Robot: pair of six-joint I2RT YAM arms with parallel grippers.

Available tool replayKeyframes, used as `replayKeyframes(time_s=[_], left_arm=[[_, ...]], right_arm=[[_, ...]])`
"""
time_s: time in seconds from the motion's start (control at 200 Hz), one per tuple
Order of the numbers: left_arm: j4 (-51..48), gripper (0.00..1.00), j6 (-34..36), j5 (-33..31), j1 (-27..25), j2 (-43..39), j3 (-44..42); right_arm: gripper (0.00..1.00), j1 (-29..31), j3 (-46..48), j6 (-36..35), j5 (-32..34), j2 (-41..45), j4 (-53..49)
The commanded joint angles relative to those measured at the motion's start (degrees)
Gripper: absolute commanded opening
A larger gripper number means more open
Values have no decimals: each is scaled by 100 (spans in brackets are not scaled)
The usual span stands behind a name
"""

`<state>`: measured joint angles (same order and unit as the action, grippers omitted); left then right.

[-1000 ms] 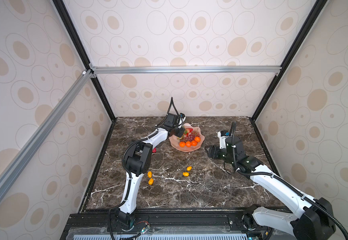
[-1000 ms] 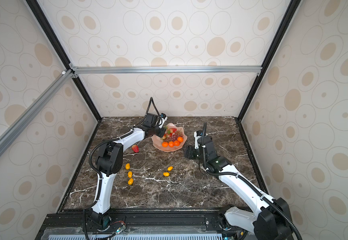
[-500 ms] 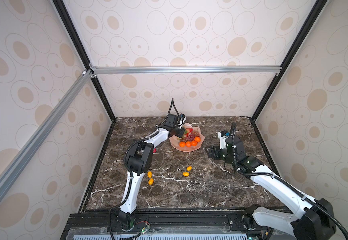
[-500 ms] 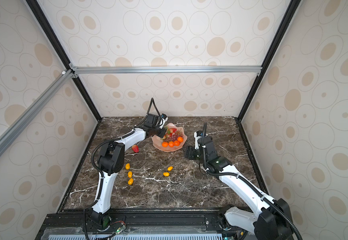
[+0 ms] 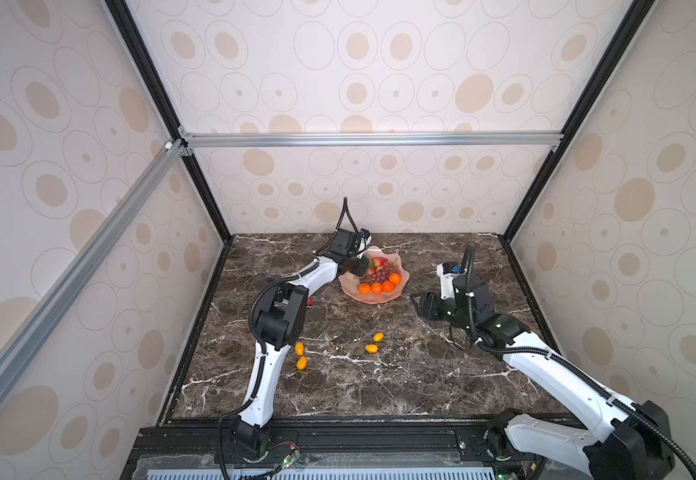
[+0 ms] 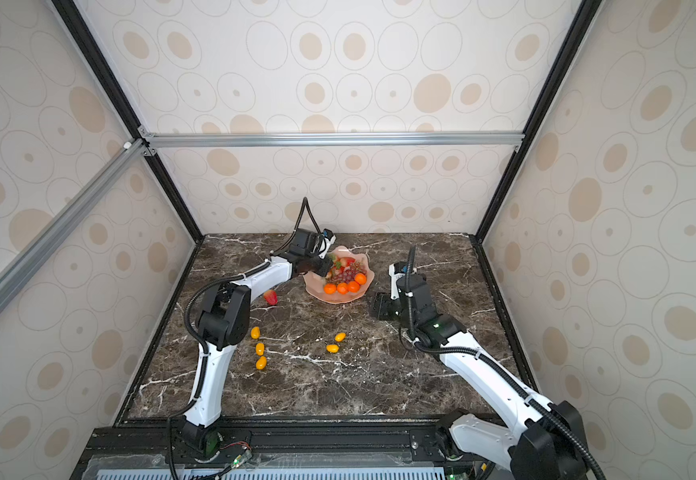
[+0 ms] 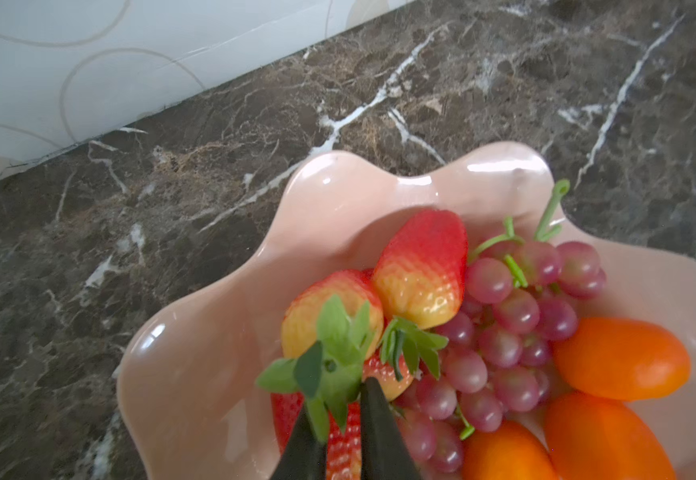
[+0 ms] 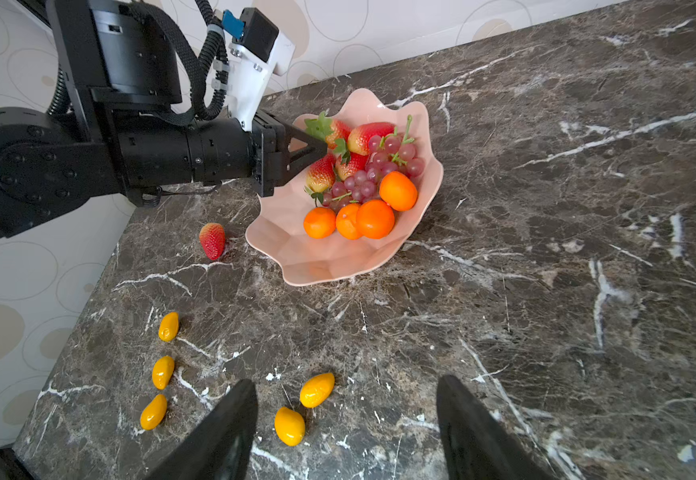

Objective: Place and organize the fake fruits in the fruit bowl
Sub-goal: 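Lower the strawberry into the bowl onto the others, open left gripper, then move the left gripper back while the right gripper reaches toward the bowl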

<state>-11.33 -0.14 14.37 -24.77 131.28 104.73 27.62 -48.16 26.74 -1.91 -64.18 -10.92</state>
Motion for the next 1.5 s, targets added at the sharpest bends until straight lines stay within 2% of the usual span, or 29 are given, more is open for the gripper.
replayKeyframes(time_s=[0.0,0.29,0.46,0.765,0.955,1.1,1.145,1.49], left_arm=[[135,26,-41,-73,-53,-532,-281],[678,40,-322,-383,-105,-1870,-1523],[964,49,-672,-1044,-101,-2874,-2536],[1500,61,-1300,-2158,-108,-4717,-4535],[1271,69,-1637,-2786,-78,-5439,-5149],[1104,87,-1941,-3217,-15,-5869,-5586],[1039,90,-2040,-3279,41,-5987,-5702],[291,89,-2642,-3380,761,-6510,-6079]], right_arm=[[71,-35,34,-72,24,140,-78],[71,-6,51,-130,101,179,-240],[70,277,-68,-169,481,26,-351],[69,890,-625,-322,746,-712,-329],[69,1344,-1077,-376,849,-1380,-223],[69,1704,-1496,-441,951,-1962,-183],[69,1809,-1633,-450,960,-2162,-170],[68,2404,-3071,-587,943,-3530,-536]])
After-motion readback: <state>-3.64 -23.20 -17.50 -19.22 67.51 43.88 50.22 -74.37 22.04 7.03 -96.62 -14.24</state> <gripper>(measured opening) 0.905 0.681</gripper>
